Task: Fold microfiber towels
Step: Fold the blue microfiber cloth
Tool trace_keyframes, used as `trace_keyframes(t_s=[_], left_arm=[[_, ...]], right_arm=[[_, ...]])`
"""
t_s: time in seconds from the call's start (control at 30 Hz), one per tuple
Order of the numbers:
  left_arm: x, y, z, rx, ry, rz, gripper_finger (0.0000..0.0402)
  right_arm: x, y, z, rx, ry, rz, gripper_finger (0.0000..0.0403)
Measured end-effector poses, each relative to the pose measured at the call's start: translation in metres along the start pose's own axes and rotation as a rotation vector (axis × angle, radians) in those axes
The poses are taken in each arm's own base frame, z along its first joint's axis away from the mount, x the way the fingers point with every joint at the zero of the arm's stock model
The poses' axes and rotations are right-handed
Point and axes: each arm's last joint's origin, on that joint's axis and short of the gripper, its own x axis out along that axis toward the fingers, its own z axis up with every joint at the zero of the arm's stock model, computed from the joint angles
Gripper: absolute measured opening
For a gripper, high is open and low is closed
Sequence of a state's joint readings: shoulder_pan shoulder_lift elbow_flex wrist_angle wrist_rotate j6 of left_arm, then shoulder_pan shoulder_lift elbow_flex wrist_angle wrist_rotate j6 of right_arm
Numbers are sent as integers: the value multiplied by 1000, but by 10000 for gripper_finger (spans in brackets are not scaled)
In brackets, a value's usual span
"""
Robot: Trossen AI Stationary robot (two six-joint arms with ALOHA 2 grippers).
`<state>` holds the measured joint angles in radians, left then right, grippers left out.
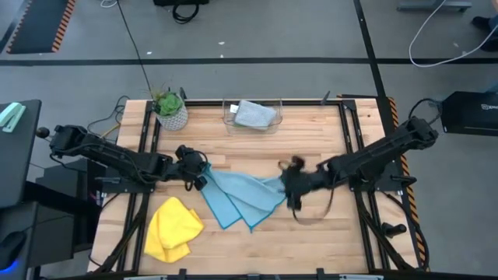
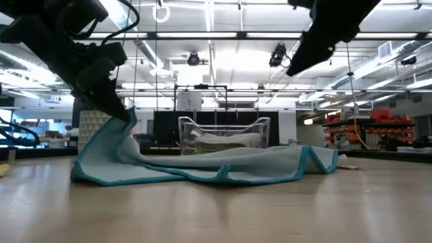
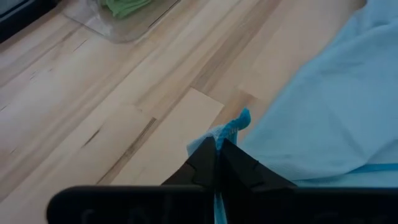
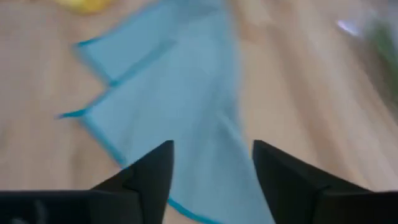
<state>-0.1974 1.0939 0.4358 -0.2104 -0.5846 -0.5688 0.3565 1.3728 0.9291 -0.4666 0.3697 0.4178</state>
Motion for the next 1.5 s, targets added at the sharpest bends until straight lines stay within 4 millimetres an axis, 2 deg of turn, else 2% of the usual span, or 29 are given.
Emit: trace_keyframes(t_s=[0.13,0.3,0.5,0.63,0.9,1.1,1.23,1.37,1.43,1.5], left_arm=[[0,0,0,3,-3,-1,8],[0,0,1,8,-7,-2,17],[0,-1,1,6,-11,-5,7],[0,-1,1,9,-10,-5,16],[0,-1,1,36,-14,-7,12],[0,-1,1,51,-13,-9,9],[0,-2,1,60,-15,-9,10],[0,-2,1,69,-15,-11,13],[-1,-3,1,90,-18,-18,7],[-4,-6,1,113,-25,-29,7]], right_arm=[[31,36,-7,-162,-34,121,250],[73,73,-21,-281,-63,219,227],[106,99,-17,-354,-40,237,196],[122,111,-12,-389,-29,251,185],[144,122,-15,-393,-5,259,174],[155,121,-21,-390,24,199,155],[158,118,-21,-364,39,196,113],[154,114,-19,-384,35,151,45],[148,109,-15,-394,28,78,17],[137,105,-6,-379,-2,20,9]])
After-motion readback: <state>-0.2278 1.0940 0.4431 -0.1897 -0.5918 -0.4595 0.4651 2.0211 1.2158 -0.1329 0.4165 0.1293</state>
